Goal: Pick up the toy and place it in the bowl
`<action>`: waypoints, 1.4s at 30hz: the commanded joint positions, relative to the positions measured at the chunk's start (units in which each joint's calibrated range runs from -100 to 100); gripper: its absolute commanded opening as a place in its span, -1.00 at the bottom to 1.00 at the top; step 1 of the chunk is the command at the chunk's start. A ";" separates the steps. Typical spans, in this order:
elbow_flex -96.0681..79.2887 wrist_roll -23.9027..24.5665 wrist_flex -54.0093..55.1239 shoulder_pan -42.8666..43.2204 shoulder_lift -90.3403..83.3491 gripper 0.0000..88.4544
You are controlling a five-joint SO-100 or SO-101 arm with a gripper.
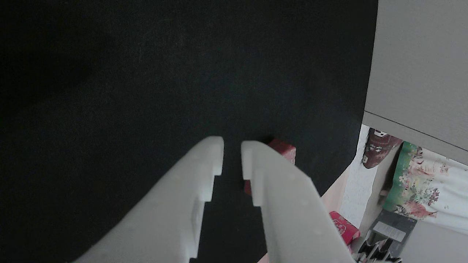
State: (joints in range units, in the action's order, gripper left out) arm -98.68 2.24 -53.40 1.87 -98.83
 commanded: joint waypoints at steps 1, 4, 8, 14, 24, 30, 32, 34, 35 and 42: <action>-0.78 0.11 0.05 -0.07 -0.50 -0.94; -0.78 0.11 0.05 -0.07 -0.50 -0.94; -0.78 0.11 0.05 -0.07 -0.50 -0.94; -0.78 0.11 0.05 -0.07 -0.50 -0.94; -0.78 0.11 0.05 -0.07 -0.50 -0.94; -0.78 0.11 0.05 -0.41 -0.50 -0.94; -0.78 0.11 0.05 -0.41 -0.50 -0.94; -0.78 0.11 0.05 -0.49 -0.50 -0.94; -0.78 0.11 0.05 -0.58 -0.50 -0.94; -0.78 -0.05 0.05 -0.83 -0.50 -0.94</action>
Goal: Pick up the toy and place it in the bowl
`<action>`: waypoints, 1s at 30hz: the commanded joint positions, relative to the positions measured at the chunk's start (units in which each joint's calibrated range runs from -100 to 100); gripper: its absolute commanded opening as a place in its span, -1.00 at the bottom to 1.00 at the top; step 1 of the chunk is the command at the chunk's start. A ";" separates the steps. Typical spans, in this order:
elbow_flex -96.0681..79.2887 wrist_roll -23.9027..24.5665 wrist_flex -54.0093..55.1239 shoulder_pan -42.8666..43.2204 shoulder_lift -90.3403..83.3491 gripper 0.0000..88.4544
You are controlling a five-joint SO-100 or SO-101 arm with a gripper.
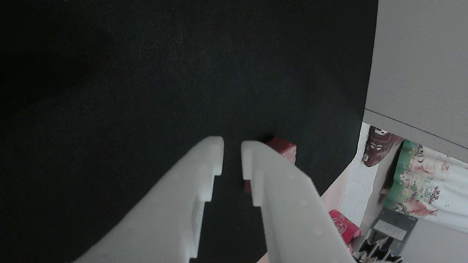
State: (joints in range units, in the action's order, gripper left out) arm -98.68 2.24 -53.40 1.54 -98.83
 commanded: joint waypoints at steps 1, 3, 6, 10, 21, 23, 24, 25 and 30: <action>-0.78 -0.10 0.05 -0.49 -0.50 -0.94; -0.78 0.00 0.05 -0.49 -0.50 -0.94; -0.78 -0.10 0.05 -0.49 -0.50 -0.94; -0.78 -0.15 0.05 -0.49 -0.50 -0.94; 3.90 0.27 -0.71 0.09 0.42 -0.95; 7.33 0.27 -0.45 0.09 4.50 -0.95; 8.95 0.27 -0.20 0.09 6.42 -0.95; 11.12 0.27 -0.03 0.18 8.67 -0.95; 24.45 0.21 2.85 -0.33 22.76 -0.95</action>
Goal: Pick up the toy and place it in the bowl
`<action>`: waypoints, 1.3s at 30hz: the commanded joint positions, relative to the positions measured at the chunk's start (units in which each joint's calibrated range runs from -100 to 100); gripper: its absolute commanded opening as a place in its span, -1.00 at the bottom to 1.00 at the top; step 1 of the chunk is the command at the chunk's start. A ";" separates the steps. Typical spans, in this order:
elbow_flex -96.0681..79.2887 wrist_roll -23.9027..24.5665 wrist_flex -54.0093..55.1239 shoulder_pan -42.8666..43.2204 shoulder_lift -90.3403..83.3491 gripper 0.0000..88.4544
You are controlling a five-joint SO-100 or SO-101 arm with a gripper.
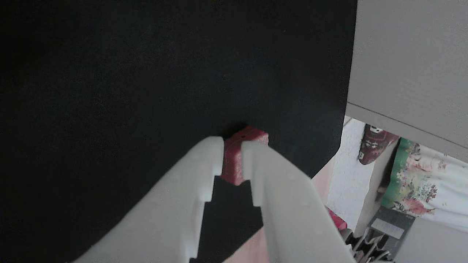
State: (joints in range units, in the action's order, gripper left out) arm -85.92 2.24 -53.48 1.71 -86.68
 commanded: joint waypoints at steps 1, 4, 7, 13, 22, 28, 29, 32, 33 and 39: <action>13.86 0.21 3.78 -0.49 13.52 -0.95; 22.07 -0.10 4.96 -0.66 24.03 -0.95; 31.53 -0.15 4.96 -2.50 33.28 -0.95; 46.04 -0.20 4.54 -7.85 45.62 -0.95; 61.72 -0.31 4.12 -17.31 64.29 -0.95; 66.95 -0.31 4.71 -17.81 74.38 -0.95; 67.67 -0.31 4.71 -17.72 75.63 -0.95; 70.74 -0.36 4.54 -17.39 80.55 -0.95; 71.46 -0.36 4.54 -17.39 81.80 -0.95; 76.41 -2.34 4.37 -17.47 88.30 -0.95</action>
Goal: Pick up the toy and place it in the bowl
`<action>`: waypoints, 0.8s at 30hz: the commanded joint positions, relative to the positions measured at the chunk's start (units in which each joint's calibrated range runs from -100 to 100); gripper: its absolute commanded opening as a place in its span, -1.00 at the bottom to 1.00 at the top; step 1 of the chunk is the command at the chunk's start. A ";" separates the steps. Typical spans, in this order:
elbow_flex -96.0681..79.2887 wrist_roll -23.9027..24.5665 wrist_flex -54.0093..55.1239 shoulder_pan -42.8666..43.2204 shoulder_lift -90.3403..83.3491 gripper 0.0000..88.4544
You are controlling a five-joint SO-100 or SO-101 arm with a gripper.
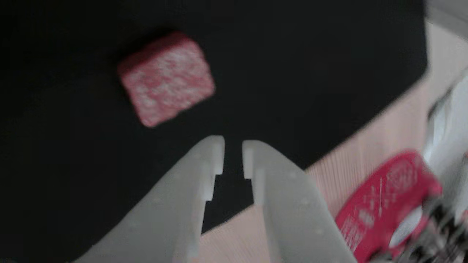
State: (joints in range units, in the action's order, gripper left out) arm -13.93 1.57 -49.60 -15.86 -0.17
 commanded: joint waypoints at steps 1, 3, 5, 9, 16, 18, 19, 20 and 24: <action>5.69 -1.99 0.32 -0.08 3.04 -0.95; 6.23 -1.99 0.32 -0.16 4.21 -0.95; 6.23 -1.99 0.32 -0.25 5.21 -0.95; 6.23 -1.99 0.32 -0.33 6.96 -0.95; 6.14 -1.99 0.32 -0.41 7.04 -0.95; 6.14 -1.99 0.32 -0.41 7.04 -0.95; 6.14 -1.99 0.32 -0.41 7.04 -0.95; 6.14 -1.78 0.32 -0.41 7.04 -0.95; 6.14 -1.62 0.23 -0.41 7.04 -0.95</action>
State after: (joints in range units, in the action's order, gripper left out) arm -9.87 -0.18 -49.60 -15.77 7.16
